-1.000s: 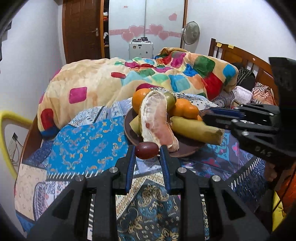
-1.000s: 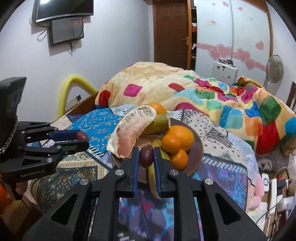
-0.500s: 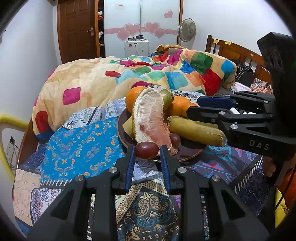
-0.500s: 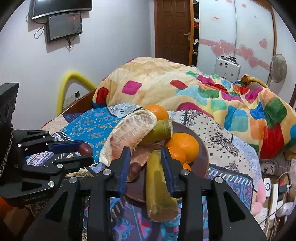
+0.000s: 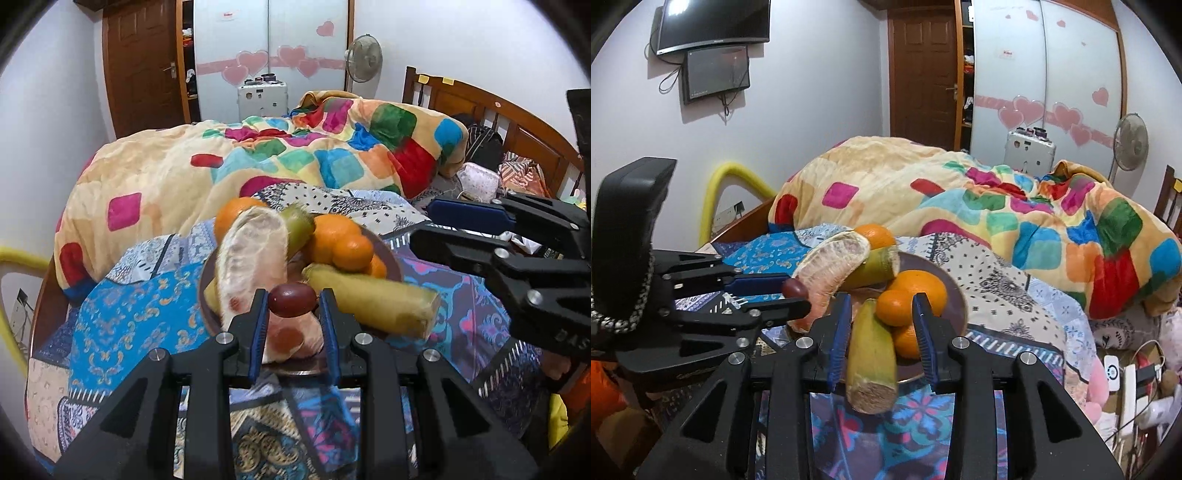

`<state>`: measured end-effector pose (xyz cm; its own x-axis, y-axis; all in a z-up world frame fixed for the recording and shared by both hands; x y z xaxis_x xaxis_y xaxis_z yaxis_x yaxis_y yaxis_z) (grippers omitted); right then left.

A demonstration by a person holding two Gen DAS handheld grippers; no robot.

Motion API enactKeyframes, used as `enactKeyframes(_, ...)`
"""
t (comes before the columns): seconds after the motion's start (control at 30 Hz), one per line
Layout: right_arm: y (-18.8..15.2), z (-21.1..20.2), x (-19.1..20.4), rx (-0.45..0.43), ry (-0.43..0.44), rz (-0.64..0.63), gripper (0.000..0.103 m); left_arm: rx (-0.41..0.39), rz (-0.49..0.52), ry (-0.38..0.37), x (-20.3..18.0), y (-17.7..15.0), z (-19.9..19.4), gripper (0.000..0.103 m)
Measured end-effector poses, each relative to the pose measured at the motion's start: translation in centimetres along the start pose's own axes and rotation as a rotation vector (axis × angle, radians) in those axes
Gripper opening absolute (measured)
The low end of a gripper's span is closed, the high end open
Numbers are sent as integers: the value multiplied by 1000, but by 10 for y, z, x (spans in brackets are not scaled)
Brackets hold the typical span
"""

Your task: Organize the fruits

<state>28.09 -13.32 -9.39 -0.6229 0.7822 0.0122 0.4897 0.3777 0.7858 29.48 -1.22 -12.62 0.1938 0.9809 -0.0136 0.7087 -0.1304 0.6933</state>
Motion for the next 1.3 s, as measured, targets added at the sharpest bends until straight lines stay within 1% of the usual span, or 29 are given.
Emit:
enactKeyframes(0.13, -1, -2, -9, -14, -4, 15, 31, 4, 15, 17, -7, 6, 11, 27)
enactKeyframes(0.17, -2, -2, -11, -13, -1, 20, 31, 6, 18, 24, -8, 7, 14, 29)
enactKeyframes(0.23, -4, 0, -14, -11, 2, 30, 31, 16, 13, 27, -8, 8, 19, 36)
enactKeyframes(0.27, -5, -1, -14, -11, 2, 32, 31, 19, 7, 26, -9, 8, 21, 43)
enactKeyframes(0.3, -6, 0, -15, -9, 3, 35, 31, 14, 0, 25, -8, 8, 21, 46)
enactKeyframes(0.4, -7, -1, -17, -9, -1, 40, 31, 8, -7, 26, -6, 6, 17, 46)
enactKeyframes(0.53, -5, -11, -16, -24, -3, 51, 31, -22, -23, 29, -2, 6, -3, 46)
enactKeyframes(0.7, 1, -39, -6, -65, -8, 52, 31, -112, -46, 51, 0, 8, -53, 46)
enactKeyframes(0.8, 6, -63, 3, -105, -17, 48, 31, -179, -63, 52, -3, 9, -93, 46)
enactKeyframes(0.93, 11, -105, 23, -183, -39, 31, 31, -283, -68, 69, -12, 3, -154, 46)
enactKeyframes(1.03, 11, -132, 38, -229, -36, 15, 32, -344, -77, 60, -19, -4, -191, 49)
enactKeyframes(1.1, 10, -149, 46, -263, -38, 16, 39, -383, -78, 62, -24, -10, -213, 54)
enactKeyframes(1.17, 7, -166, 54, -297, -37, 20, 44, -429, -70, 78, -30, -18, -236, 59)
enactKeyframes(1.23, 3, -183, 61, -332, -44, 30, 46, -470, -67, 100, -36, -27, -255, 64)
enactKeyframes(1.27, 2, -188, 64, -344, -47, 34, 50, -492, -66, 108, -39, -32, -265, 68)
enactKeyframes(1.3, 0, -194, 67, -360, -50, 39, 56, -506, -67, 111, -42, -37, -272, 71)
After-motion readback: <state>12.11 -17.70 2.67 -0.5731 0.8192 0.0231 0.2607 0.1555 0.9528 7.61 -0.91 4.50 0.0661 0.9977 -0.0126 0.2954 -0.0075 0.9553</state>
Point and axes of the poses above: each gripper's, at about its wrist camera, not at the fingertips, and z roughly the way its jaws point, x to its left, y to its top, the point moved 4 cm from there along z, roughly the way its jaws point, and after that the axes turned 3 degrees about x, right-handed, at the moved point
